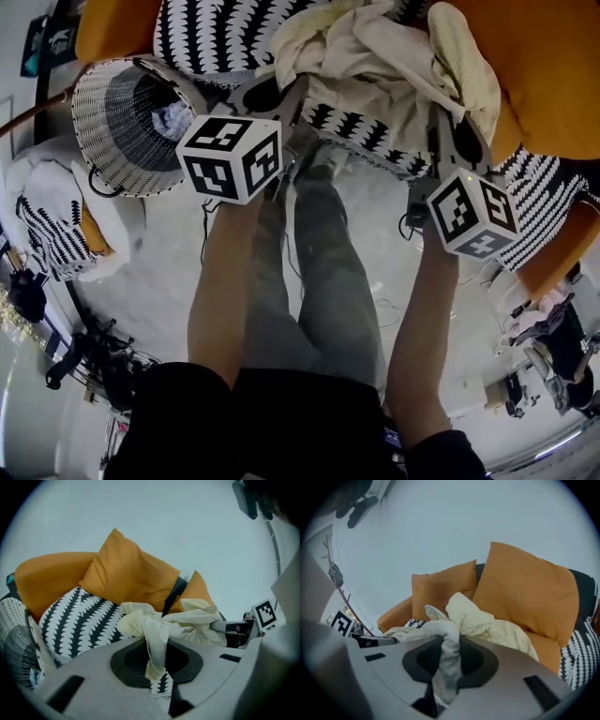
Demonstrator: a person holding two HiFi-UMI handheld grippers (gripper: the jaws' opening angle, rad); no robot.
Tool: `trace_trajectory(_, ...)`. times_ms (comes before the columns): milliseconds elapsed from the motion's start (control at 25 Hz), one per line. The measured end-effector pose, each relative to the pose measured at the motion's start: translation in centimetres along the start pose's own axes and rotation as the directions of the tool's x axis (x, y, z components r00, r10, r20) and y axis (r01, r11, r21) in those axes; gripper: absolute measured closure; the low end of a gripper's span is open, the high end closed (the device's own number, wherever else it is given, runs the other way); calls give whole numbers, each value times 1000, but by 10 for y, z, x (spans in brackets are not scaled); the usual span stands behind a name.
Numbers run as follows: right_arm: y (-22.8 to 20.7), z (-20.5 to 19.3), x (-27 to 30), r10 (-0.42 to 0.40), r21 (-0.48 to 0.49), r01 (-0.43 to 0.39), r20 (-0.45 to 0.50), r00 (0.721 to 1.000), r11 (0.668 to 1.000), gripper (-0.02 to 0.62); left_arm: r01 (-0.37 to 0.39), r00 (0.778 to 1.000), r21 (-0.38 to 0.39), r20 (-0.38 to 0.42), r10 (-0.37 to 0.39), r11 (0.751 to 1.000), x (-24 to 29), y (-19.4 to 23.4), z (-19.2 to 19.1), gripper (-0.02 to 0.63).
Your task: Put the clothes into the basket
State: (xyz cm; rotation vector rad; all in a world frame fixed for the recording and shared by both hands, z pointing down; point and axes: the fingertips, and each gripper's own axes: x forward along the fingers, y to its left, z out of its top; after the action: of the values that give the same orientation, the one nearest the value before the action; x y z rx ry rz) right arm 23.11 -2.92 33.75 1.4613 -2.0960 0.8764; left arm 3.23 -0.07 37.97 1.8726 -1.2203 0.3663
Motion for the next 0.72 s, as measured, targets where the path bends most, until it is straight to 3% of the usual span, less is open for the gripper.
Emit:
trace_trajectory(400,142,20,18,209,-74,-209,-7,978,975,529,-129,985,-77,106,137,989,-110,69,2,558)
trace_trajectory(720,270,21,33,381,-131,-383,-37,924,914,531,-233,941,-175,209,268,957,-205,137,1,558)
